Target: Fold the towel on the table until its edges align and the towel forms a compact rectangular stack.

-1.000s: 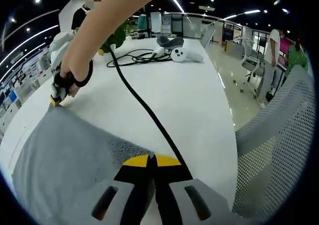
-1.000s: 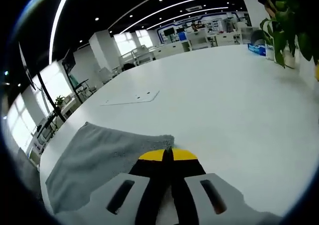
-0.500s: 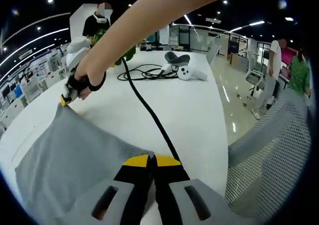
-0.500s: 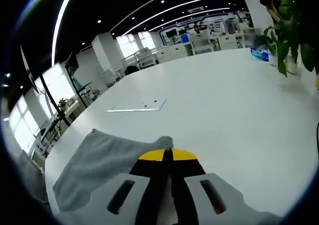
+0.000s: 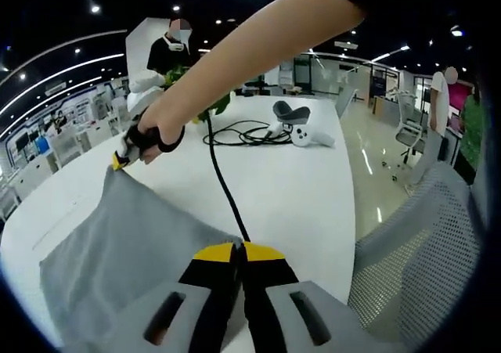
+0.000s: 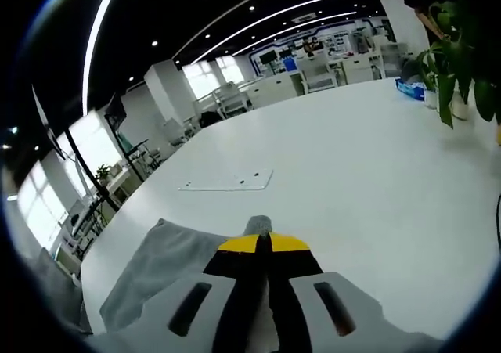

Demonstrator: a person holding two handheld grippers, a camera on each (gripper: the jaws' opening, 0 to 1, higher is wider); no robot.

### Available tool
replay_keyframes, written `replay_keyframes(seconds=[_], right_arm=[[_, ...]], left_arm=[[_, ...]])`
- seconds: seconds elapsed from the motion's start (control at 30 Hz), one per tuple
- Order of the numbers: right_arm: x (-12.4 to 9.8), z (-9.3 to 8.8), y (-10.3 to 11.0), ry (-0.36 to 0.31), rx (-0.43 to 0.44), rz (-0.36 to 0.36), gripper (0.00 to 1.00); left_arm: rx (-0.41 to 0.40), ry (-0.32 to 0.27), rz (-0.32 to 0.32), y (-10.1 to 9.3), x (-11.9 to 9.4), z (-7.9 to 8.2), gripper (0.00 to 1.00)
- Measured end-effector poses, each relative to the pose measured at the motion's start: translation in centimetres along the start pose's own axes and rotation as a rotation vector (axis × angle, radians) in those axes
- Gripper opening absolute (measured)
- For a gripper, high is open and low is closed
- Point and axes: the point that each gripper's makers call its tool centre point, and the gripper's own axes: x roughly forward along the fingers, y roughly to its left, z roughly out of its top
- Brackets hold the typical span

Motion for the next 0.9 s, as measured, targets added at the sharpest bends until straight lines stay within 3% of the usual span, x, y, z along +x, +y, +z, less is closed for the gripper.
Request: replay_keyframes(seconds=[0.33, 0.5, 0.77, 0.9], right_arm=[[0.0, 1.5, 2.5, -0.016, 0.010, 0.025, 0.00], [0.2, 2.2, 3.6, -0.005, -0.002, 0.027, 0.00], [0.5, 3.4, 6.5, -0.009, 0.003, 0.038, 0.00], [0.5, 4.1, 8.2, -0.015, -0.011, 0.042, 0.00]], left_arm=[[-0.048, -0.051, 0.053, 1.3, -3.0, 1.1, 0.03], [-0.095, -0.093, 0.108, 2.6, -5.1, 1.7, 0.03], [-0.133, -0.113, 0.157, 4.0, -7.8, 1.1, 0.03], [-0.164, -0.093, 0.157, 4.4, -9.0, 0.3, 0.03]])
